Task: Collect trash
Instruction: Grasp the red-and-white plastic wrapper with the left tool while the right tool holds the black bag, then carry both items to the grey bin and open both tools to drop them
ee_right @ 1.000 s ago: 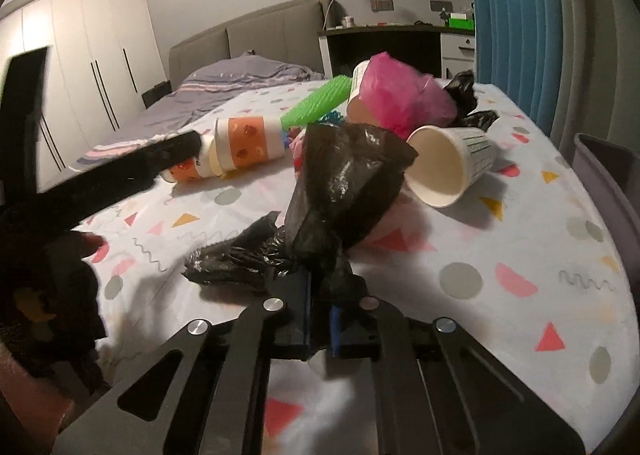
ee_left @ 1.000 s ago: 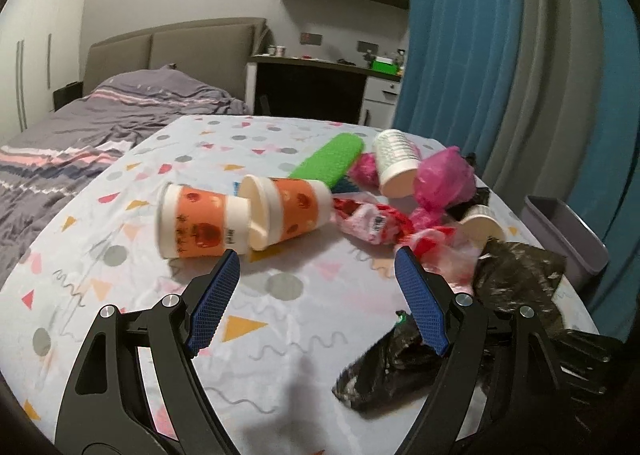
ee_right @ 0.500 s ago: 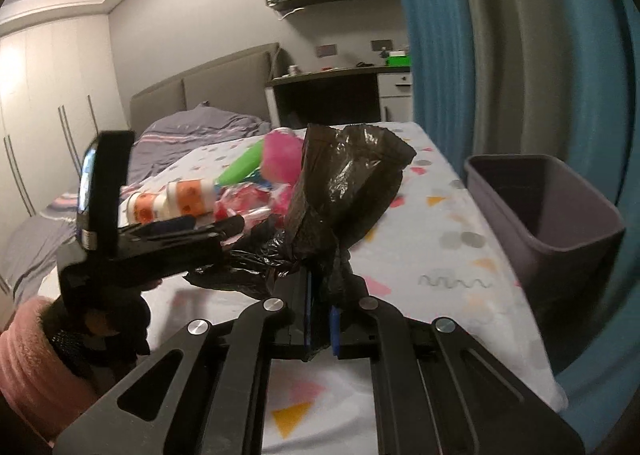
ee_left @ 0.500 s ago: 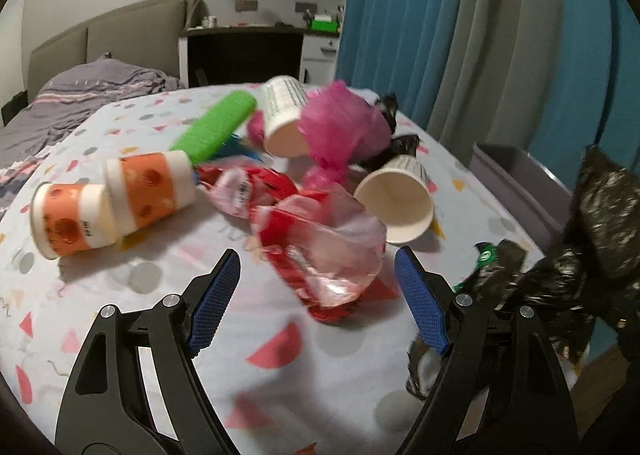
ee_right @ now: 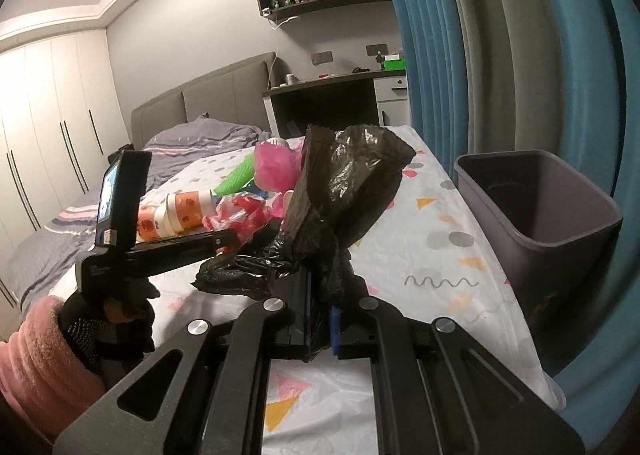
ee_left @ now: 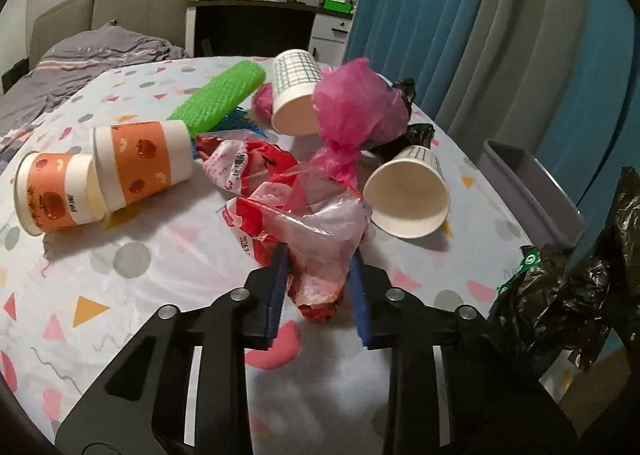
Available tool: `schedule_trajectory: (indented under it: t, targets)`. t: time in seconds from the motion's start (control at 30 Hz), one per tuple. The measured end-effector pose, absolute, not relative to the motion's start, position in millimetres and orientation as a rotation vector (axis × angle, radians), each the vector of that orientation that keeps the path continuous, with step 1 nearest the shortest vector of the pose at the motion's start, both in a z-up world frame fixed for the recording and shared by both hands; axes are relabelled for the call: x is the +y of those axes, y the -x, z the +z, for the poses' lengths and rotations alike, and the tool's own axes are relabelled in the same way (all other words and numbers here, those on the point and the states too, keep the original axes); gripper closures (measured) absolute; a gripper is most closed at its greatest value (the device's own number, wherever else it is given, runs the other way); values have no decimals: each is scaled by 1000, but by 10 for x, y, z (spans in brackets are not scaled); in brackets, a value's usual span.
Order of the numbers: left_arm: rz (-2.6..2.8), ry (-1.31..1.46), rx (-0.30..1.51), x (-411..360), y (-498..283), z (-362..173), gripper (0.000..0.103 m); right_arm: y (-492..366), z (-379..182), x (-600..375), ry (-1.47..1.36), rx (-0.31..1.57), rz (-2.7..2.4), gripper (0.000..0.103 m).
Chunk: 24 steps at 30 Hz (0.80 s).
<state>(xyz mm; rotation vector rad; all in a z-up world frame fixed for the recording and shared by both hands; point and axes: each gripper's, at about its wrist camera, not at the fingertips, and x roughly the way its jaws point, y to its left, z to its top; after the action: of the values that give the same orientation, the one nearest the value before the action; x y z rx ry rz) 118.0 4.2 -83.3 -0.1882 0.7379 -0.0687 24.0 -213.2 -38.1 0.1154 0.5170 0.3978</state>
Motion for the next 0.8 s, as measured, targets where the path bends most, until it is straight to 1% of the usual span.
schedule_trajectory:
  t: [0.17,0.43,0.63,0.8]
  targets:
    - [-72,206,693,138,-1036,-712,80,-179,-341,-2164,-116,496,384,95]
    - [-123,158,579,8,-775,-289,81,-197,-259,-2298,-133,459,336,95]
    - [-246,102,530,-463,-865,-16,81,-245,-107,-2600,-140,399,204,95]
    - [-378,77,473,-1073,-1126,171,81,-378,42,-3039,-146,328,31,95]
